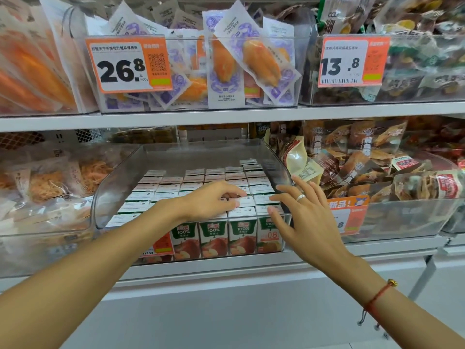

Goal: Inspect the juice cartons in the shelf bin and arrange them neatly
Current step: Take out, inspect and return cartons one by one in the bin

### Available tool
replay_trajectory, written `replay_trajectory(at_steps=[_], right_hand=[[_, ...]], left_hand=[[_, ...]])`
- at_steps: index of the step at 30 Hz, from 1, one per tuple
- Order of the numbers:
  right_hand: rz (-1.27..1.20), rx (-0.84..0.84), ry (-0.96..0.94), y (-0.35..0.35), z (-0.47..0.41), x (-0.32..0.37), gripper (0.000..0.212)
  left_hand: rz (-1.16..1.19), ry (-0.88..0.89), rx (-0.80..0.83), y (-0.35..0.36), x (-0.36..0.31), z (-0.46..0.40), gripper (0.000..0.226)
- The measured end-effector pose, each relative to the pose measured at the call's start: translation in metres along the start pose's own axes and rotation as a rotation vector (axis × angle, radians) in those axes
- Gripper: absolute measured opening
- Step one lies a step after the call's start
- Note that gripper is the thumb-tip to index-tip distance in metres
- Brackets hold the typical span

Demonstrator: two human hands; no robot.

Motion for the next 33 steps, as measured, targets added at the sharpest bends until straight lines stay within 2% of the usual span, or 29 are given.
replay_trajectory(at_steps=[4, 7, 11, 14, 21, 27, 33], right_hand=[[0.005, 0.004, 0.002, -0.002, 0.0, 0.001, 0.032], [0.036, -0.024, -0.1, -0.006, 0.001, 0.009, 0.026], [-0.024, 0.066, -0.199, 0.003, 0.009, 0.019, 0.028], [-0.085, 0.106, -0.187, 0.008, 0.013, 0.014, 0.031], [-0.137, 0.079, -0.166, 0.011, 0.011, 0.011, 0.037], [-0.127, 0.084, -0.17, 0.012, 0.009, 0.01, 0.026], [-0.115, 0.093, -0.166, 0.013, 0.01, 0.011, 0.026]], left_hand=[[-0.007, -0.014, -0.045, 0.0, 0.003, 0.0, 0.034], [-0.051, 0.008, -0.059, -0.001, 0.001, -0.004, 0.033], [-0.05, 0.024, -0.007, -0.003, 0.003, -0.011, 0.032], [-0.035, 0.017, -0.029, -0.01, 0.007, -0.021, 0.03], [-0.318, 0.023, 0.057, -0.013, 0.017, -0.054, 0.037], [-0.432, 0.068, 0.099, -0.015, 0.011, -0.069, 0.043], [-0.464, 0.073, 0.172, -0.007, 0.016, -0.064, 0.045]])
Point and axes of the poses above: each hand's wrist, its own z-axis away from the middle knuckle, its own y-axis out of the palm, x = y × z, the point moved 6 cm from there along -z, towards the middle knuckle, and after that the axes turned 13 degrees about -x, right-handed, at the moved point
